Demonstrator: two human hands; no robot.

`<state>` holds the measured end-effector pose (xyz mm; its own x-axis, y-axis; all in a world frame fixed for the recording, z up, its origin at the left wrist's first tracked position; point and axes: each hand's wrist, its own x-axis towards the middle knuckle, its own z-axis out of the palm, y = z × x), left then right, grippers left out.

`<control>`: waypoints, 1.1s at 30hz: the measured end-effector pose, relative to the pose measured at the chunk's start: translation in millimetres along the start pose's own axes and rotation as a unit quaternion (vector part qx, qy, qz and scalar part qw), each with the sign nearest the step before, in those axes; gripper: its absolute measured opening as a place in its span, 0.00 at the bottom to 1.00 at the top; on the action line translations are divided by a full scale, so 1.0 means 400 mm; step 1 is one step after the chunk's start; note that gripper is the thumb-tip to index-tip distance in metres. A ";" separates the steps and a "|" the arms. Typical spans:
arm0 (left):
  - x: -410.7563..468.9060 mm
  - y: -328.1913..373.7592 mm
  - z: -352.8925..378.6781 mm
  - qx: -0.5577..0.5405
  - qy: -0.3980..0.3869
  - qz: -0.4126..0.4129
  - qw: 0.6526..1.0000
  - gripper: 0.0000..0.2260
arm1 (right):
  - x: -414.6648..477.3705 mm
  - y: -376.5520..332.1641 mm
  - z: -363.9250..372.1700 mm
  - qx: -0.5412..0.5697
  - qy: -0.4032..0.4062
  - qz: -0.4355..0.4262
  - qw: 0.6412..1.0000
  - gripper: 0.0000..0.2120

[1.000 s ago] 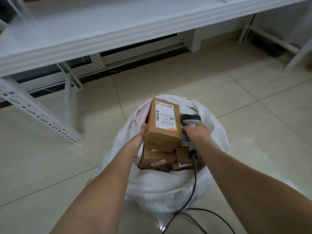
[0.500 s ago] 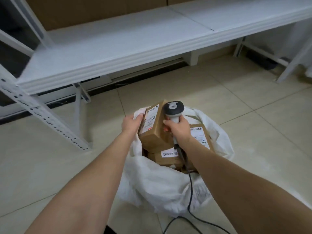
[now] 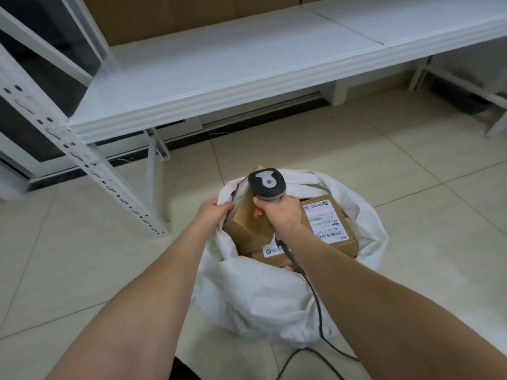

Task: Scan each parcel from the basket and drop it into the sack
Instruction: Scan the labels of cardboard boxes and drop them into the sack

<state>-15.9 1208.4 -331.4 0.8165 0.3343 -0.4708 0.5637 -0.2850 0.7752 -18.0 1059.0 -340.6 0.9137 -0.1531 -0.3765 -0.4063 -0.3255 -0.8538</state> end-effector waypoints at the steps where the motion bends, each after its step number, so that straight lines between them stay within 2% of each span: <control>1: 0.000 -0.006 0.000 0.012 -0.006 0.002 1.000 0.15 | 0.004 -0.003 0.000 0.005 0.004 0.006 1.000 0.37; 3: 0.005 -0.019 0.009 -0.002 -0.029 0.003 1.000 0.17 | 0.005 -0.009 -0.007 0.045 0.007 0.012 0.999 0.38; 5: 0.003 -0.022 0.015 -0.014 -0.070 -0.012 0.997 0.15 | 0.013 -0.005 -0.017 0.078 0.011 0.016 0.997 0.41; 8: 0.006 -0.022 0.023 -0.010 -0.075 -0.024 0.997 0.17 | 0.011 -0.010 -0.025 0.051 0.012 0.046 0.998 0.43; 10: 0.008 -0.025 0.037 -0.035 -0.048 -0.005 0.998 0.20 | 0.010 -0.009 -0.042 0.027 0.031 0.078 0.996 0.38; 13: -0.003 -0.015 0.066 -0.097 -0.069 -0.004 0.993 0.18 | 0.023 0.022 -0.092 0.090 0.065 0.093 0.989 0.27; 18: -0.011 0.070 0.142 -0.154 -0.118 0.035 0.980 0.12 | 0.037 0.042 -0.211 0.156 0.123 0.057 0.978 0.27; 21: -0.005 0.066 0.132 -0.013 -0.026 0.095 0.995 0.09 | 0.034 0.038 -0.214 0.167 0.081 0.031 0.982 0.22; 22: -0.003 0.049 0.115 0.050 0.012 0.089 0.995 0.06 | 0.026 0.032 -0.197 0.151 0.052 0.025 0.987 0.18; 24: -0.002 0.010 0.077 0.156 0.029 0.050 0.986 0.05 | 0.014 0.022 -0.151 0.099 -0.013 0.011 0.995 0.15; 27: 0.003 -0.013 0.028 0.209 0.024 0.020 0.977 0.12 | 0.011 0.009 -0.102 0.066 -0.070 -0.012 0.995 0.18; 31: 0.001 0.006 0.003 0.015 -0.008 0.035 0.999 0.26 | 0.025 0.017 -0.071 0.070 -0.092 -0.002 0.993 0.18; 33: 0.000 0.010 0.005 0.098 -0.051 0.089 0.990 0.36 | 0.031 0.030 -0.047 0.086 -0.101 0.023 0.991 0.16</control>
<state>-13.5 1205.7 -329.2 0.9077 0.1743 -0.3817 0.4152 -0.5038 0.7575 -11.7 1035.4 -348.9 0.8839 0.0319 -0.4667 -0.4567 -0.1563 -0.8758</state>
